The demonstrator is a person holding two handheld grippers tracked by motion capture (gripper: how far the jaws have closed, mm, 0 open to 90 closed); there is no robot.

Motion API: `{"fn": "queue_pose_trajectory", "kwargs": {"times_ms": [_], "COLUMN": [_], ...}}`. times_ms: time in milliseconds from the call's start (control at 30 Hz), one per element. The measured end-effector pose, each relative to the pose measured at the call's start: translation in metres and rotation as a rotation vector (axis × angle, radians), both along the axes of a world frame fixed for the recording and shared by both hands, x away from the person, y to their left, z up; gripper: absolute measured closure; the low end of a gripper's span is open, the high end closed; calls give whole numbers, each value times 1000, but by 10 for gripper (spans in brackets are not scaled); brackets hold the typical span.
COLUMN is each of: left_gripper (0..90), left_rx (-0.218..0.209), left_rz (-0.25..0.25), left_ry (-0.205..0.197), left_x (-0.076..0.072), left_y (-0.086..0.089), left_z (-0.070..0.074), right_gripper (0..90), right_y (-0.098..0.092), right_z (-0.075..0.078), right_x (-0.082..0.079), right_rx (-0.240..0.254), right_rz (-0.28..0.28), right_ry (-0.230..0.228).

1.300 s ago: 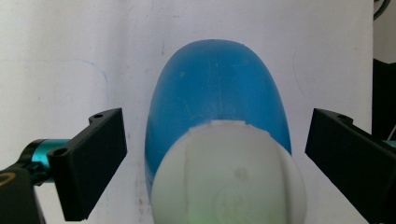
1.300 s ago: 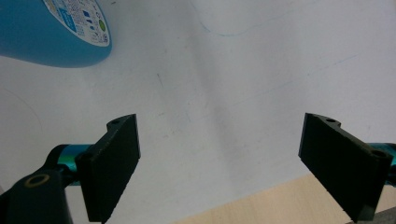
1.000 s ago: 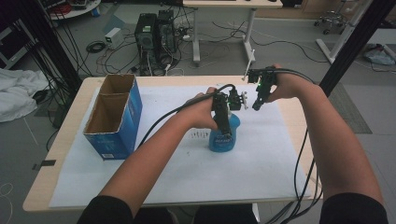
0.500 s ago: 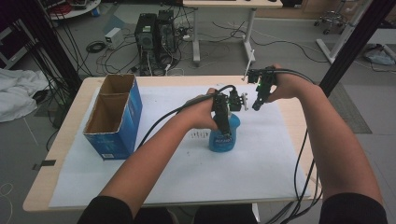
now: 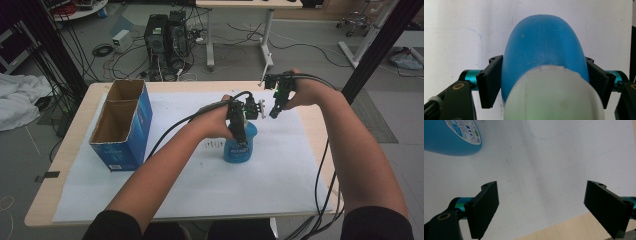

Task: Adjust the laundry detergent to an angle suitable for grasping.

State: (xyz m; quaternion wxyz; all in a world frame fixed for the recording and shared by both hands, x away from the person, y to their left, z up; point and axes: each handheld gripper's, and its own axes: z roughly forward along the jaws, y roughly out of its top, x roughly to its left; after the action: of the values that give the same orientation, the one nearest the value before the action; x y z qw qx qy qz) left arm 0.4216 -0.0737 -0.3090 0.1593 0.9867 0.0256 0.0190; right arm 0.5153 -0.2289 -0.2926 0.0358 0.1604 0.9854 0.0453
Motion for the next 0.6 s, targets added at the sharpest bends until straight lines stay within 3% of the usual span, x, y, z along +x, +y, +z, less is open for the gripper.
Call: {"fn": "queue_pose_trajectory", "kwargs": {"times_ms": [600], "left_gripper": [355], "left_rx": [17], "left_rz": [-10], "left_ry": [-8], "left_x": [-1], "left_y": [0], "left_z": [0], "right_gripper": [118], "right_y": [1], "right_z": [0], "right_x": [1], "right_rx": [-4], "right_rz": [6], "right_ry": [-3]}}
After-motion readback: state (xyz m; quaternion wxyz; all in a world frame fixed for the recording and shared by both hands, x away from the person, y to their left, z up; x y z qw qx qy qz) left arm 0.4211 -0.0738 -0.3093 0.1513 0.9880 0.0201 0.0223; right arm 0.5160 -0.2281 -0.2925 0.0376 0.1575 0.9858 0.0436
